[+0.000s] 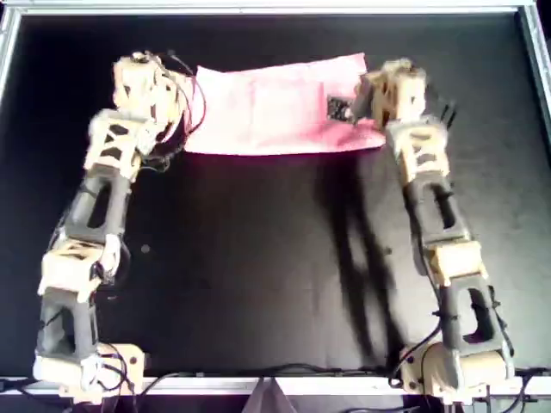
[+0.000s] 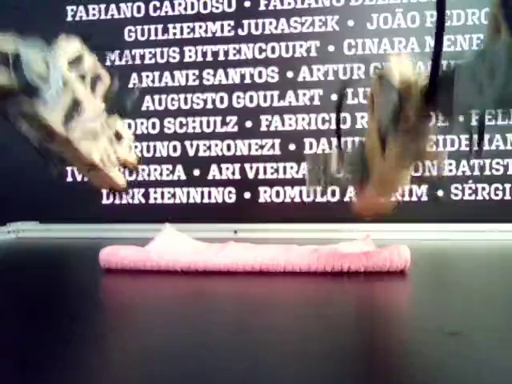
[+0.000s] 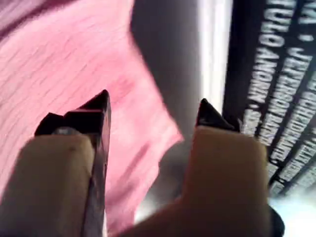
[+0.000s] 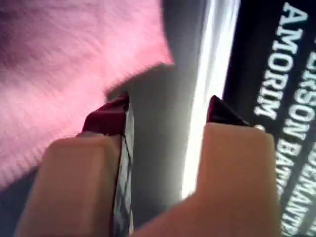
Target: Fold a cloth
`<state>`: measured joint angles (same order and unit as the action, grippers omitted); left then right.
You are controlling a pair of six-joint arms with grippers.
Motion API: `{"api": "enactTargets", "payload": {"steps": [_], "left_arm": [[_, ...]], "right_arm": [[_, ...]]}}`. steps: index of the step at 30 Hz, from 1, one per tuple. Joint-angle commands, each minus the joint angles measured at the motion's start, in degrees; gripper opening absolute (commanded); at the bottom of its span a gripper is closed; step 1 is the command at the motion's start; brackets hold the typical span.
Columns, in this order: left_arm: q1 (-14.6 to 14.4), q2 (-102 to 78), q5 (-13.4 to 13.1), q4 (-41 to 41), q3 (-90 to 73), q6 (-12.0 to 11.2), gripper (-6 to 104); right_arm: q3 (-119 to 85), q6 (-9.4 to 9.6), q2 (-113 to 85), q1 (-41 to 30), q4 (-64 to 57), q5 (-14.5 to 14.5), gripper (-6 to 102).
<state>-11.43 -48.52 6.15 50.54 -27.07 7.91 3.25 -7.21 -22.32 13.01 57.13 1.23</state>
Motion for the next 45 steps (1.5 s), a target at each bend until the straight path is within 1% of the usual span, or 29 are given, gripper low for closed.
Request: {"api": "enactTargets", "payload": {"steps": [1,3,4,5,6,8,10,12,14,17,18,20,22,23,25,28,30,31,34,36,38,40,42,45], "left_arm": [[0.3,-19.1,0.2,22.4,3.7,-0.4,62],[0.3,-25.2,0.2,33.5,4.2,-1.1,62],[0.3,-28.2,0.2,37.8,4.1,-2.1,62],[0.3,-31.3,0.2,41.2,3.3,-3.8,62],[0.8,-34.7,0.2,42.3,3.0,-5.6,62],[1.2,-43.5,0.1,40.3,0.3,-8.6,62],[1.2,-53.6,0.1,39.8,-4.8,-9.8,62],[1.2,-63.6,0.1,39.7,-12.8,-9.8,62],[1.3,-73.3,0.1,39.7,-22.7,-9.8,62],[3.9,-87.0,0.2,38.6,-38.1,-9.8,62],[4.4,-91.5,0.4,38.4,-42.5,-9.8,62],[4.4,-99.8,0.5,37.3,-50.0,-9.1,62],[4.0,-106.6,0.4,32.5,-57.1,-9.0,62],[4.4,-109.6,0.3,28.9,-60.9,-8.9,62],[4.6,-114.4,0.3,20.7,-69.8,-8.9,62],[4.6,-119.4,0.3,8.6,-86.0,-8.9,62],[4.6,-121.6,0.3,1.5,-96.9,-8.9,62],[4.6,-122.6,0.3,-1.9,-102.0,-8.9,62],[4.6,-126.8,0.3,-12.5,-115.5,-8.9,62],[4.7,-128.0,0.3,-19.3,-121.6,-8.9,62],[4.7,-128.0,0.3,-23.7,-126.1,-8.9,62],[4.5,-128.0,0.3,-26.3,-129.5,-8.9,62],[4.5,-128.0,0.3,-26.6,-131.0,-8.9,62],[4.2,-128.0,0.7,-26.5,-132.5,-8.9,61]], "right_arm": [[3.4,0.35,-19.6,-0.3,27.2,-0.4,62],[1.7,0.26,-24.0,0.0,36.7,0.1,62],[1.3,0.26,-25.8,-0.3,37.4,0.6,62],[0.9,0.26,-28.0,-0.7,35.8,0.7,62],[-0.2,0.26,-30.6,-1.2,34.8,0.7,62],[-4.7,0.26,-36.8,-0.9,35.0,0.6,62],[-12.3,-0.09,-45.4,-0.4,35.2,0.2,62],[-22.7,-0.53,-56.2,-0.3,35.2,0.6,62],[-34.4,-0.53,-68.4,-0.6,35.0,0.6,62],[-52.5,-0.44,-85.6,-0.9,34.8,0.6,62],[-58.2,0.26,-91.1,-1.1,34.7,0.6,62],[-68.5,0.35,-101.4,-1.3,34.5,0.7,62],[-77.2,0.70,-109.5,-1.2,33.7,0.7,62],[-80.8,1.23,-112.2,-1.2,32.4,0.7,62],[-87.5,3.34,-117.1,-1.3,28.1,0.8,62],[-98.1,7.47,-123.3,-1.3,18.1,0.8,62],[-104.9,9.49,-127.0,-1.5,11.1,0.9,62],[-108.8,10.02,-129.1,-1.6,7.8,0.9,62],[-121.5,10.11,-136.0,-2.9,-2.0,0.9,62],[-130.5,10.28,-140.9,-4.7,-8.1,0.9,62],[-140.0,10.28,-146.5,-7.0,-13.0,0.8,62],[-148.7,10.37,-151.3,-8.8,-17.1,0.8,62],[-156.6,10.37,-155.7,-10.2,-19.9,0.8,62],[-163.9,10.37,-156.5,-10.7,-22.5,0.7,62]]}}
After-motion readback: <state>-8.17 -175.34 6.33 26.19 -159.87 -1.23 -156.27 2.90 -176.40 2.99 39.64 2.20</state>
